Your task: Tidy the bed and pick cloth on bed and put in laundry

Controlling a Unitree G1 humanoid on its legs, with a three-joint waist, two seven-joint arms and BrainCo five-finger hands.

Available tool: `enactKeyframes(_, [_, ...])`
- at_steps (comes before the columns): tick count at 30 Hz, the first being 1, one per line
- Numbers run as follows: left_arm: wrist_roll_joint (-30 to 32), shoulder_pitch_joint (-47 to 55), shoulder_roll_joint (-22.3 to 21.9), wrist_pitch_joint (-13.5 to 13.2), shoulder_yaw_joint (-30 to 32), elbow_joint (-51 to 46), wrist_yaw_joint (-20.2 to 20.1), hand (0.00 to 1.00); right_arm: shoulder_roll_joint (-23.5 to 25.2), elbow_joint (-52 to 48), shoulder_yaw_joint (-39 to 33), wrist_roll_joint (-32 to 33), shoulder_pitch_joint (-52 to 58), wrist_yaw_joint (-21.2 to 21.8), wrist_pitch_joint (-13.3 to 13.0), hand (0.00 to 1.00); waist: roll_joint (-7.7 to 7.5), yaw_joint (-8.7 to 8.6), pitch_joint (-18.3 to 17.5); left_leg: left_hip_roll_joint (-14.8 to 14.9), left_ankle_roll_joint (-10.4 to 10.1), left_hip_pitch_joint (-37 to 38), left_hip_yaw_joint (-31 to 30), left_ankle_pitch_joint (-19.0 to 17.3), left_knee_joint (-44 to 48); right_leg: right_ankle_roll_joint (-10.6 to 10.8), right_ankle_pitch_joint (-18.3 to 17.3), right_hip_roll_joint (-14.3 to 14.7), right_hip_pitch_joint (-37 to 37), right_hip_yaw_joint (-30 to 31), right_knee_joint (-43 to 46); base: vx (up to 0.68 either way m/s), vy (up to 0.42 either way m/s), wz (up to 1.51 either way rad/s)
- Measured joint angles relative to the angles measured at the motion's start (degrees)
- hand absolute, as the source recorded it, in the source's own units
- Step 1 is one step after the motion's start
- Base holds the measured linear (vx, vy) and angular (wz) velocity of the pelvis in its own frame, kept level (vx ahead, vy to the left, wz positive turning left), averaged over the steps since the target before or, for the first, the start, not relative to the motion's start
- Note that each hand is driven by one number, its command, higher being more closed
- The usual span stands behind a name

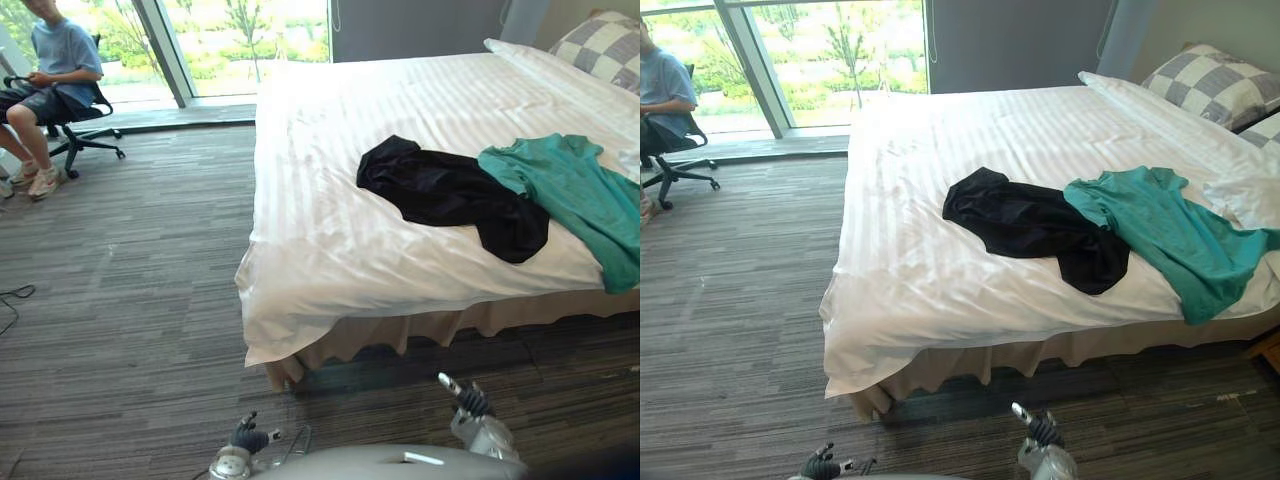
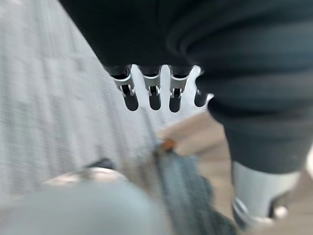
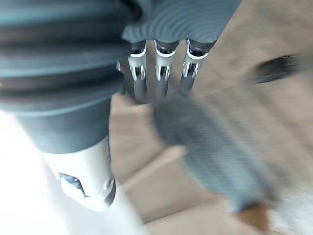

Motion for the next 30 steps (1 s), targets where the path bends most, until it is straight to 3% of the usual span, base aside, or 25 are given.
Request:
enactKeyframes(5, [-5.8,-1.4,-0.2,-0.5,-4.4,-3.0,-2.1,0.0,-6.2,-4.9,1.8,-4.5,-6.8,9.0,-5.4,1.0,-0.53,0.35,-0.1,-0.9,0.7,-0.8,-1.8,0.6,0.1,0.0,1.0,-0.6,0.1,-0.9,-0.7,0.04,0.014,0.17])
enactKeyframes(6, [-7.1,-0.9,-0.2,-0.2,-4.6,-4.2,-2.7,0.0,-6.3,-8.1,3.0,-0.9,-6.5,15.3,-11.5,1.0,-0.43,0.33,-0.1,-1.0,0.8,-1.1,-2.4,0.6,0.1,0.0,1.0,-0.7,0.4,-1.4,-0.7,0.08,0.01,0.22])
enactKeyframes(7, [-9.0,0.1,-0.2,0.4,-4.7,-6.0,-3.1,0.0,-6.7,-16.0,6.3,1.6,-4.9,22.4,-25.1,1.0,-0.12,-0.18,0.2,-1.2,0.9,-1.7,-3.0,0.8,0.4,0.0,0.9,-0.8,0.2,-1.7,-0.7,0.08,0.008,0.18])
enactKeyframes(8, [-9.8,0.9,-0.2,0.8,-4.7,-6.7,-3.2,0.0,-6.3,-19.9,7.2,0.6,-4.5,22.2,-23.4,1.0,-0.11,-0.48,0.2,-1.2,0.9,-1.7,-3.0,0.8,0.4,0.0,1.0,-0.8,0.2,-1.6,-0.7,0.07,0.002,0.07])
enactKeyframes(9, [-11.5,2.3,-0.1,1.4,-4.8,-7.1,-3.2,0.0,-5.3,-26.4,9.9,-2.0,-5.2,22.0,-18.1,1.0,-0.2,-1.18,0.1,-1.1,0.8,-1.4,-3.0,0.9,0.4,0.0,1.0,-0.7,0.5,-1.6,-0.7,0.04,-0.003,-0.02])
enactKeyframes(10, [-12.3,2.5,-0.2,1.9,-5.1,-7.2,-3.2,0.0,-4.7,-26.0,11.7,-0.6,-5.9,25.0,-20.3,1.0,-0.3,-1.22,0.1,-1.1,0.8,-1.1,-3.1,0.9,0.4,0.0,1.0,-0.7,0.9,-1.7,-0.7,0.04,-0.006,0.06])
enactKeyframes(11, [-12.6,2.3,-0.2,2.1,-6.1,-7.4,-3.2,0.0,-4.0,-25.8,14.3,2.0,-5.7,29.9,-25.4,1.0,-0.39,-0.72,0.2,-1.1,0.8,-0.9,-3.4,0.9,0.4,0.0,0.9,-0.7,1.3,-1.9,-0.7,0.01,-0.003,0.11])
enactKeyframes(12, [-13.5,2.4,-0.1,1.7,-6.5,-7.8,-3.1,0.0,-3.1,-26.6,17.7,1.6,-6.3,31.8,-27.2,1.0,-0.42,-0.4,0.3,-1.1,0.8,-1.0,-3.6,0.9,0.4,0.0,0.9,-0.7,1.3,-2.1,-0.7,-0.01,0.0,0.1])
enactKeyframes(14, [-13.8,2.5,-0.1,0.5,-6.7,-7.8,-3.1,0.0,-1.8,-26.9,21.9,0.2,-8.4,33.1,-27.0,1.0,-0.43,0.44,0.4,-1.1,0.8,-1.0,-4.1,0.9,0.4,0.0,0.9,-0.8,1.5,-2.7,-0.7,-0.05,-0.003,0.14])
enactKeyframes(16, [-14.2,2.8,-0.1,-0.9,-6.6,-7.9,-3.0,0.0,-0.7,-27.8,25.3,-0.8,-12.8,34.0,-23.8,1.0,-0.5,1.0,0.5,-1.2,1.1,-1.5,-5.6,1.2,0.1,0.0,0.6,-0.9,1.8,-3.5,-0.3,-0.09,-0.013,0.3])
enactKeyframes(19, [-18.0,3.0,-0.1,-2.5,-5.5,-8.1,-3.0,0.0,-0.8,-34.7,32.9,-0.7,-22.3,34.1,-10.5,1.0,-0.76,2.6,1.9,-0.8,1.1,-3.3,-8.0,2.2,0.0,-0.2,-0.4,-0.8,0.6,-5.5,1.3,-0.1,-0.021,0.36])
enactKeyframes(20, [-18.6,2.9,-0.1,-2.7,-5.4,-8.5,-3.0,0.0,-0.7,-36.7,35.0,-0.8,-23.9,33.5,-7.7,1.0,-0.88,3.21,2.4,-0.6,1.1,-3.7,-8.3,2.5,0.0,-0.3,-0.5,-0.8,-0.2,-5.7,1.9,-0.09,-0.021,0.25])
enactKeyframes(22, [-18.7,2.1,-0.2,-2.9,-4.6,-9.1,-2.5,0.0,1.5,-39.9,40.8,1.7,-25.7,28.2,8.4,1.0,-1.16,4.49,3.9,-0.2,0.7,-5.1,-9.6,3.1,0.1,-0.5,-0.7,-0.5,-1.0,-6.7,2.3,-0.07,-0.022,0.24])
enactKeyframes(25, [-18.3,-1.5,0.1,-0.7,-4.3,-9.0,-0.6,0.0,6.2,-33.0,46.6,-3.2,-26.0,24.1,14.8,1.0,-3.12,6.33,6.6,0.1,0.6,-9.7,-12.6,4.8,0.1,-1.0,-0.7,-0.2,-3.4,-9.4,3.0,-0.05,-0.027,0.48])
enactKeyframes(26, [-18.2,-2.3,0.1,0.0,-4.2,-8.9,-0.5,0.0,6.8,-31.9,46.6,-3.6,-26.4,23.2,15.1,1.0,-3.62,6.57,7.3,0.3,0.6,-10.8,-13.0,5.3,0.1,-1.3,-0.4,-0.1,-4.4,-9.8,3.0,-0.09,-0.033,0.47])
enactKeyframes(28, [-17.8,-6.7,0.4,2.5,-1.8,-9.0,-0.5,0.0,9.1,-25.8,45.2,-4.9,-34.3,19.1,15.0,1.0,-5.58,8.01,12.4,1.2,0.7,-15.4,-15.0,7.5,0.4,-2.6,1.0,1.1,-7.7,-11.7,2.7,-0.09,-0.034,0.38])
enactKeyframes(30, [-17.1,-9.2,0.6,3.4,-0.8,-9.1,-0.7,0.0,9.7,-23.7,42.5,-5.0,-39.9,16.8,14.7,1.0,-6.27,9.22,15.3,1.7,0.6,-17.0,-15.9,8.6,0.4,-3.1,1.4,1.7,-8.5,-12.9,2.7,-0.1,-0.051,0.36])
